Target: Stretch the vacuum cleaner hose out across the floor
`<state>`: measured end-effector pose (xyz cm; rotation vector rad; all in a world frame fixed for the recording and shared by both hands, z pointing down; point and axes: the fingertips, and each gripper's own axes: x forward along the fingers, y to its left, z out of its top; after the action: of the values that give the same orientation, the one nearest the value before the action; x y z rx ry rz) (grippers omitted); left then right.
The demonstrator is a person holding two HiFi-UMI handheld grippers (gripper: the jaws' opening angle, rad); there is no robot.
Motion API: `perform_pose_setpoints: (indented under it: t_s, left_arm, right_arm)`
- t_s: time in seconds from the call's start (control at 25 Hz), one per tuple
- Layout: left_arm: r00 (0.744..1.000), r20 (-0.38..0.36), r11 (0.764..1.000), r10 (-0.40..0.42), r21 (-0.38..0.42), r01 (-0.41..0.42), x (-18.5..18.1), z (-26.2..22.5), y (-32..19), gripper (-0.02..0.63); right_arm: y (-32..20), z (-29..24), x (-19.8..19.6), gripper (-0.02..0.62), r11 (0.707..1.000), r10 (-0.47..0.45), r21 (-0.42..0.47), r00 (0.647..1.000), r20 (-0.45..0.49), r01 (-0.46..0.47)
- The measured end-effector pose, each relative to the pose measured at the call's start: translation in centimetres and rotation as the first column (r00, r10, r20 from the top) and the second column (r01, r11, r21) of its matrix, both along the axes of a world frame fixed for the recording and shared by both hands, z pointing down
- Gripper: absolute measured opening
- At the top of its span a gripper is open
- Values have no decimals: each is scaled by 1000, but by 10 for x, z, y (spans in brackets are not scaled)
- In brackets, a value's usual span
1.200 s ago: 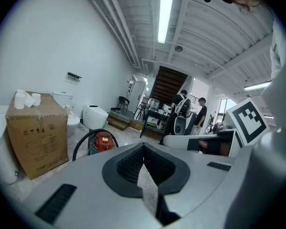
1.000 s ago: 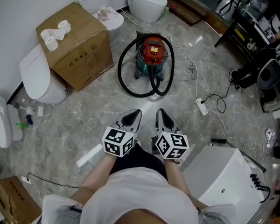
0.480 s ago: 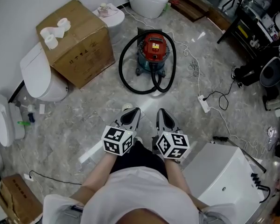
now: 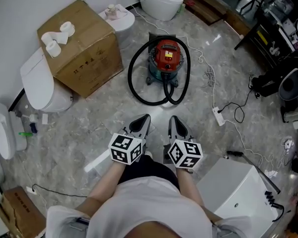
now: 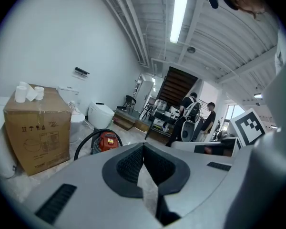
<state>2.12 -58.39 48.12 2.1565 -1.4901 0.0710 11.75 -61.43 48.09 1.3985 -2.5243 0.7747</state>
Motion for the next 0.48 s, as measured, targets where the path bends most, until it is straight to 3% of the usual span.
perform_pose_setpoints:
  t_s: [0.48]
  left_arm:
    - [998, -16, 998, 61, 19, -60, -50, -15, -128, 8]
  right_arm:
    - [-122, -13, -47, 15, 998, 56, 11, 998, -18, -56]
